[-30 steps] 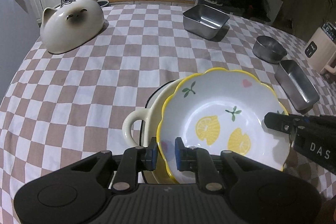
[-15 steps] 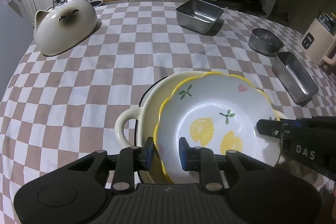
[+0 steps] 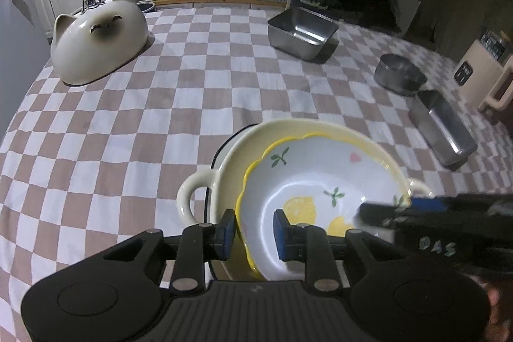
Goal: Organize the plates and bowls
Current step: 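Lower the lemon-print bowl into the cream bowl with both grippers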
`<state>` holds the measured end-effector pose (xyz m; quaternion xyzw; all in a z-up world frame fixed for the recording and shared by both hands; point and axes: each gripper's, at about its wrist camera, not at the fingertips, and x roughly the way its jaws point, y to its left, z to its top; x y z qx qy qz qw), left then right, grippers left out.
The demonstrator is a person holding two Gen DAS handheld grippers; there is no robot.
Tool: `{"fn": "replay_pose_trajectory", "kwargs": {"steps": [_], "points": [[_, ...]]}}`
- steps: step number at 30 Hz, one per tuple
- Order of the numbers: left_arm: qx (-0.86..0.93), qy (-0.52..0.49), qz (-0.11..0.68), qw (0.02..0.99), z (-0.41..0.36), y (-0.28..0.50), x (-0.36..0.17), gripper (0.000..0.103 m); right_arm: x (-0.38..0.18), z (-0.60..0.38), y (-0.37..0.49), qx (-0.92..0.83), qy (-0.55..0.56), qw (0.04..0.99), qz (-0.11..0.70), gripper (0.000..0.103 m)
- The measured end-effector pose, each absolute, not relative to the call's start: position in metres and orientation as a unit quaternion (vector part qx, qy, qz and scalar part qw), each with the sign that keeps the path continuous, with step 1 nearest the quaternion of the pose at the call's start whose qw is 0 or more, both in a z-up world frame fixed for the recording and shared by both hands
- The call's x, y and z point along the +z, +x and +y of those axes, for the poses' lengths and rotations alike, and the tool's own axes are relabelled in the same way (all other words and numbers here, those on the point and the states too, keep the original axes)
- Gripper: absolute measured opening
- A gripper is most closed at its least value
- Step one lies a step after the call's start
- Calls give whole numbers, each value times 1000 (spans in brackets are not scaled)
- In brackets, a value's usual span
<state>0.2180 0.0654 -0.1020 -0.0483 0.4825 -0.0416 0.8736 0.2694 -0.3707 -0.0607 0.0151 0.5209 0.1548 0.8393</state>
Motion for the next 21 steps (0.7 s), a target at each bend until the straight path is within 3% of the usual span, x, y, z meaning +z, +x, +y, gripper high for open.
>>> {"fn": "replay_pose_trajectory", "kwargs": {"steps": [3, 5, 8, 13, 21], "points": [[-43, -58, 480, 874, 69, 218, -101, 29, -63, -370, 271, 164, 38, 833, 527, 57], [-46, -60, 479, 875, 70, 217, -101, 30, -63, -369, 271, 172, 49, 831, 527, 69], [-51, -62, 477, 875, 72, 216, -101, 31, -63, -369, 272, 179, 60, 829, 527, 76], [-55, -69, 471, 878, 75, 214, -99, 33, -62, -372, 273, 184, 68, 828, 526, 79], [-52, -71, 460, 883, 78, 209, -92, 45, -56, -374, 270, 190, 71, 834, 514, 83]]}}
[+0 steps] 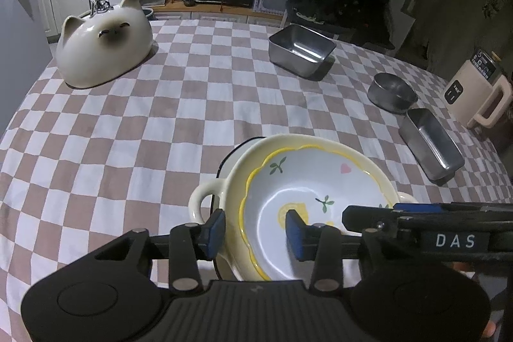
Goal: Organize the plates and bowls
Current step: 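Lower the lemon-print bowl into the cream bowl with both grippers, then open both grippers and lift them away from the stacked bowls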
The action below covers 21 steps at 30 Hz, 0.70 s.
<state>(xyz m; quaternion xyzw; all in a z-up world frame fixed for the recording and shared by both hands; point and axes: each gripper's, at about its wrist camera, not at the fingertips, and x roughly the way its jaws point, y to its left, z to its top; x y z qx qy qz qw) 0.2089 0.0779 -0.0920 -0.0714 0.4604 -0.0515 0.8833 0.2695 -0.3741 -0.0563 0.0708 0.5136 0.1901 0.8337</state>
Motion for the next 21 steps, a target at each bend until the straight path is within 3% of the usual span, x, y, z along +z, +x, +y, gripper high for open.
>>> {"fn": "replay_pose_trajectory", "kwargs": {"steps": [7, 14, 21], "points": [[-50, -73, 452, 888, 82, 203, -85, 49, -46, -381, 265, 190, 64, 845, 496, 85], [-48, -75, 445, 891, 85, 195, -78, 64, -35, -387, 256, 193, 59, 854, 479, 94], [-36, -78, 437, 895, 86, 187, -72, 98, -30, -392, 245, 188, 43, 868, 458, 103]]}}
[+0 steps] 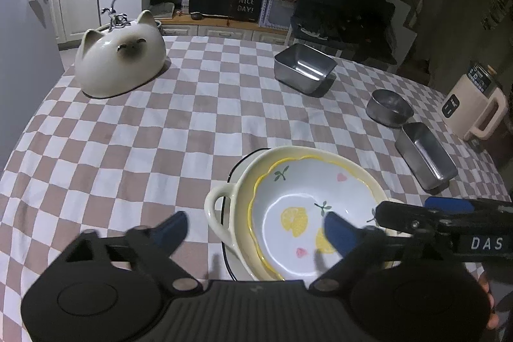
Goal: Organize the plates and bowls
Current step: 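Open both grippers and lift them away from the stacked bowls, then move both grippers to the rectangular stainless steel pan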
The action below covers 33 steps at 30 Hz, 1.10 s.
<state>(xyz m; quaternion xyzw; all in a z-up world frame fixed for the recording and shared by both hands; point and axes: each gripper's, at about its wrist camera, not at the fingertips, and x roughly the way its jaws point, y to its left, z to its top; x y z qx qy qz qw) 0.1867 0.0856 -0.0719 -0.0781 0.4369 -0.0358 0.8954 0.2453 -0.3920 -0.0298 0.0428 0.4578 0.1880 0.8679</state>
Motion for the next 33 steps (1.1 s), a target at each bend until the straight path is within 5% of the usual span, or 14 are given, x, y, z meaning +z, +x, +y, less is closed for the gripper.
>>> {"fn": "replay_pose_trajectory", "kwargs": {"steps": [10, 27, 33], "points": [[-28, -54, 404, 913, 61, 194, -58, 103, -18, -432, 243, 140, 46, 893, 426, 103], [-108, -30, 357, 927, -44, 287, -51, 103, -26, -574, 292, -93, 257, 868, 414, 102], [-138, -50, 331, 932, -69, 312, -57, 103, -56, -596, 319, -107, 318, 828, 448, 75]]}}
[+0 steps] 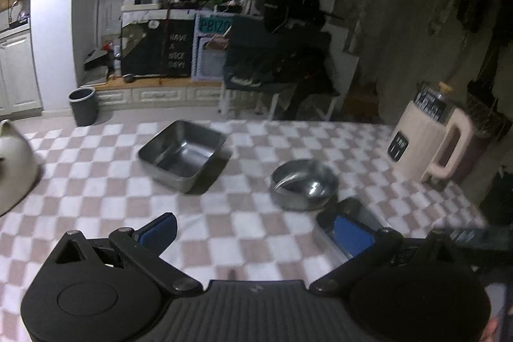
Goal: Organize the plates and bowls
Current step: 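Move both grippers to the rectangular stainless steel pan, then close both grippers on the rim of the steel pan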
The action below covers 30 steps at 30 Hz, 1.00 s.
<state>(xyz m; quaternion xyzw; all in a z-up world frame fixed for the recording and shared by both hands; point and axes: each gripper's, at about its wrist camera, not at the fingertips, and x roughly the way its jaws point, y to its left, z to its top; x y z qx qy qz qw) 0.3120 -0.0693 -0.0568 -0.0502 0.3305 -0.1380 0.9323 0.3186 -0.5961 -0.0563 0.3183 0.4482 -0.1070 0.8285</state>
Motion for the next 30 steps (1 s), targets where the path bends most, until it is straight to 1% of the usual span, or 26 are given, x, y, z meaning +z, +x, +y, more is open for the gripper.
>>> {"fn": "replay_pose_trajectory", "kwargs": {"steps": [1, 2, 4, 6, 7, 8, 10, 11, 12, 13, 14, 15, 17, 20, 22, 24, 25, 26, 27, 28, 30], "points": [[-144, -60, 325, 933, -72, 315, -57, 103, -62, -599, 322, -115, 326, 819, 458, 63], [-149, -68, 322, 932, -75, 319, -58, 103, -67, -599, 325, -122, 331, 811, 467, 55], [-158, -83, 317, 932, -81, 327, -62, 103, -79, -600, 333, -118, 337, 797, 486, 52], [-164, -78, 322, 929, -90, 336, -68, 103, -88, -599, 340, -104, 336, 792, 499, 46], [-164, -72, 325, 929, -94, 340, -70, 103, -91, -597, 343, -98, 333, 792, 503, 41], [-166, -67, 326, 928, -98, 344, -73, 103, -93, -596, 345, -92, 329, 793, 505, 34], [-173, -57, 336, 924, -108, 354, -80, 102, -97, -595, 354, -87, 310, 799, 508, 24], [-175, -54, 342, 922, -110, 358, -83, 98, -98, -595, 356, -86, 299, 803, 509, 22], [-176, -49, 350, 919, -114, 363, -86, 88, -98, -596, 357, -83, 291, 808, 506, 21], [-180, -45, 361, 914, -117, 368, -90, 82, -96, -596, 358, -82, 285, 811, 504, 19], [-185, -46, 371, 909, -118, 371, -95, 73, -95, -598, 359, -81, 280, 815, 501, 17], [-188, -48, 383, 903, -121, 376, -101, 68, -95, -600, 361, -81, 274, 818, 499, 15], [-192, -53, 403, 893, -125, 384, -111, 64, -94, -606, 365, -82, 258, 829, 490, 10], [-202, -65, 427, 879, -131, 391, -124, 56, -91, -615, 368, -85, 243, 839, 480, 5], [-207, -74, 441, 870, -135, 393, -131, 56, -91, -617, 372, -84, 237, 842, 477, 4], [-213, -77, 456, 861, -139, 394, -138, 47, -91, -617, 376, -80, 222, 849, 474, 4], [-212, -75, 464, 857, -141, 395, -141, 44, -90, -617, 377, -78, 214, 851, 473, 4], [-212, -72, 472, 853, -143, 395, -144, 39, -87, -621, 374, -76, 209, 853, 473, 5], [-212, -70, 478, 849, -145, 395, -146, 31, -87, -621, 376, -74, 206, 854, 472, 5], [-214, -70, 483, 846, -146, 395, -148, 28, -87, -622, 377, -72, 204, 854, 472, 5], [-223, -76, 487, 841, -147, 393, -149, 13, -86, -622, 378, -66, 202, 855, 473, 5]]}}
